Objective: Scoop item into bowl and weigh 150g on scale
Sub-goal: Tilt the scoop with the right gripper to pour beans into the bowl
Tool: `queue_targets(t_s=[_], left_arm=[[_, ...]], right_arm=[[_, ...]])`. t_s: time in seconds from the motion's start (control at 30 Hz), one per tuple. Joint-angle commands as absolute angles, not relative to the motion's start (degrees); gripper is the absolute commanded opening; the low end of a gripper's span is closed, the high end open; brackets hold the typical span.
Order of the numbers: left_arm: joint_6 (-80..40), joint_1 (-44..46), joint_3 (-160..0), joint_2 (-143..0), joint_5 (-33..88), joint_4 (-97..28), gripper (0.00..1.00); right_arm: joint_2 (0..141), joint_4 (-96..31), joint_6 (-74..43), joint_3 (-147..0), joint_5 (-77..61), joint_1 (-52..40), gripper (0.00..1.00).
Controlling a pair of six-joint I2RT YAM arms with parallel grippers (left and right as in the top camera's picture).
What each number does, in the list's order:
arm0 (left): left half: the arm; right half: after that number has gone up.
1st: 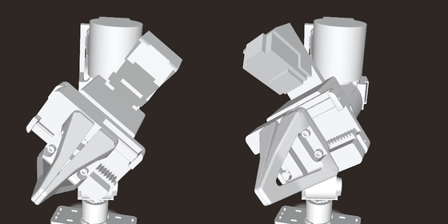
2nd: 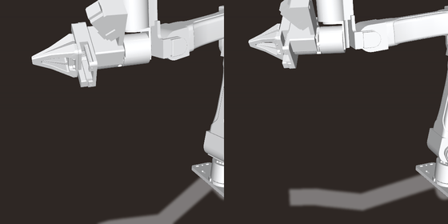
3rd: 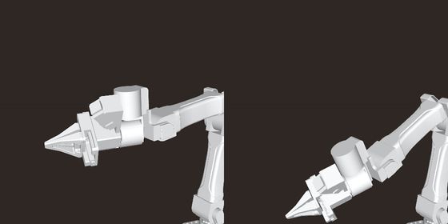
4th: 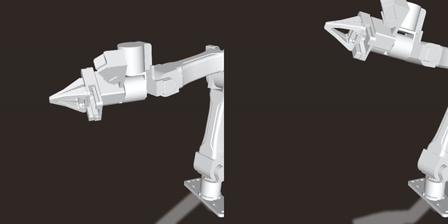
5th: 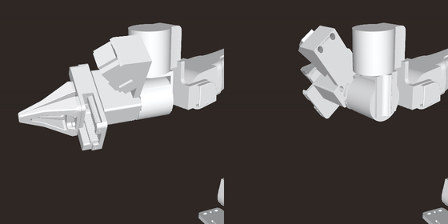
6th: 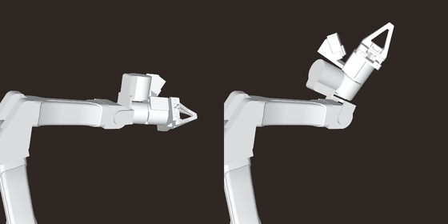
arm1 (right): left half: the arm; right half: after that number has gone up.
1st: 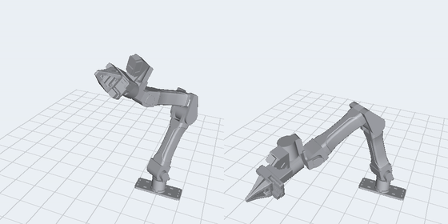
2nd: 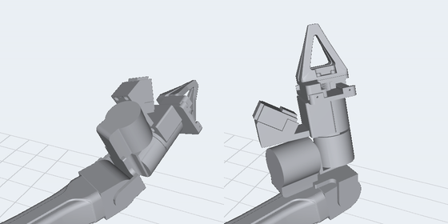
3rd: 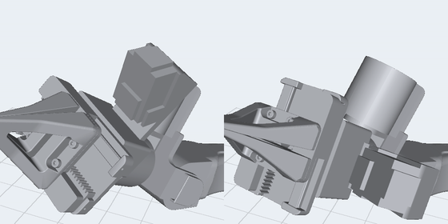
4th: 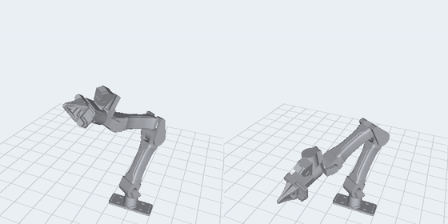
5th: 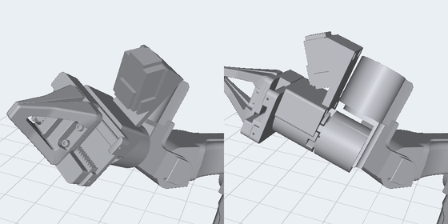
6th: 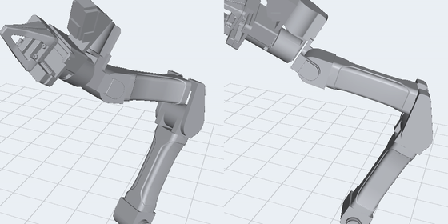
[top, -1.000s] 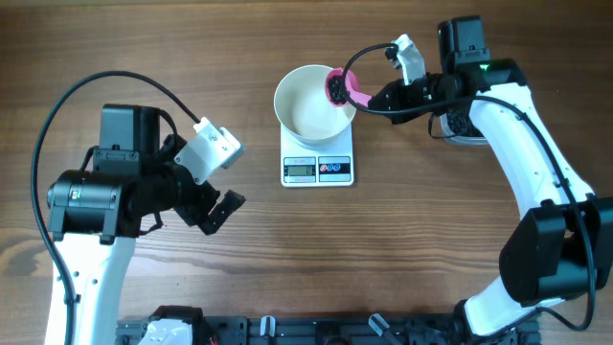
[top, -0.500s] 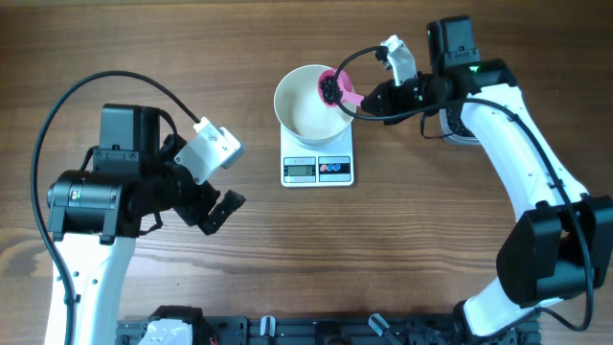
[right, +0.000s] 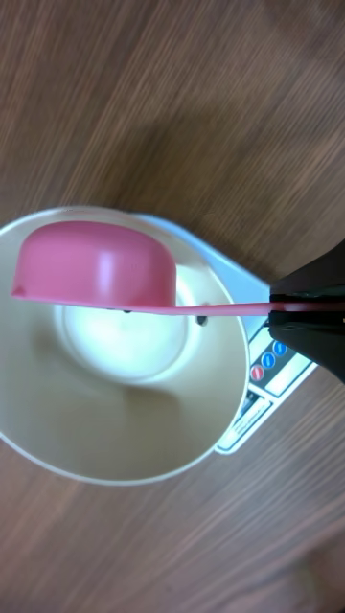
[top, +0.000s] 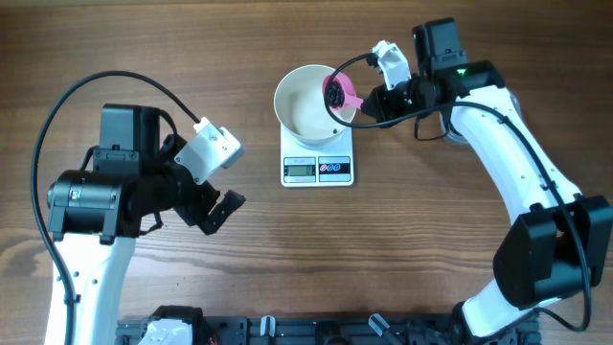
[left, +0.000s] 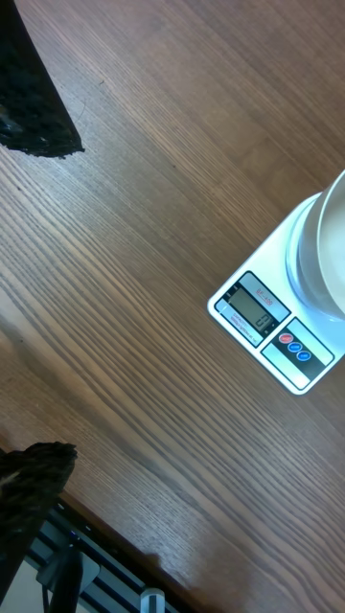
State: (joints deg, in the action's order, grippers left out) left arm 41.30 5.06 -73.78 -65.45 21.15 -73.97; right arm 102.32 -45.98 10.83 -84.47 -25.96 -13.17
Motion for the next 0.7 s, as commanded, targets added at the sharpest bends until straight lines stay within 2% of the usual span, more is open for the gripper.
queue_targets(t_s=[0.0, 0.47, 0.67], left_arm=[[41.1, 4.6, -74.1, -64.9, 22.5, -74.0, 1.00], [41.1, 4.6, -74.1, -64.9, 22.5, -74.0, 1.00], [41.1, 4.6, -74.1, -64.9, 22.5, -74.0, 1.00]], right_arm=[[100.8, -45.6, 12.0, -84.2, -21.4, -13.9, 0.04], [99.1, -43.8, 12.0, -84.5, -16.1, -19.4, 0.05], [99.0, -43.8, 13.6, -84.5, -9.6, -21.8, 0.05]])
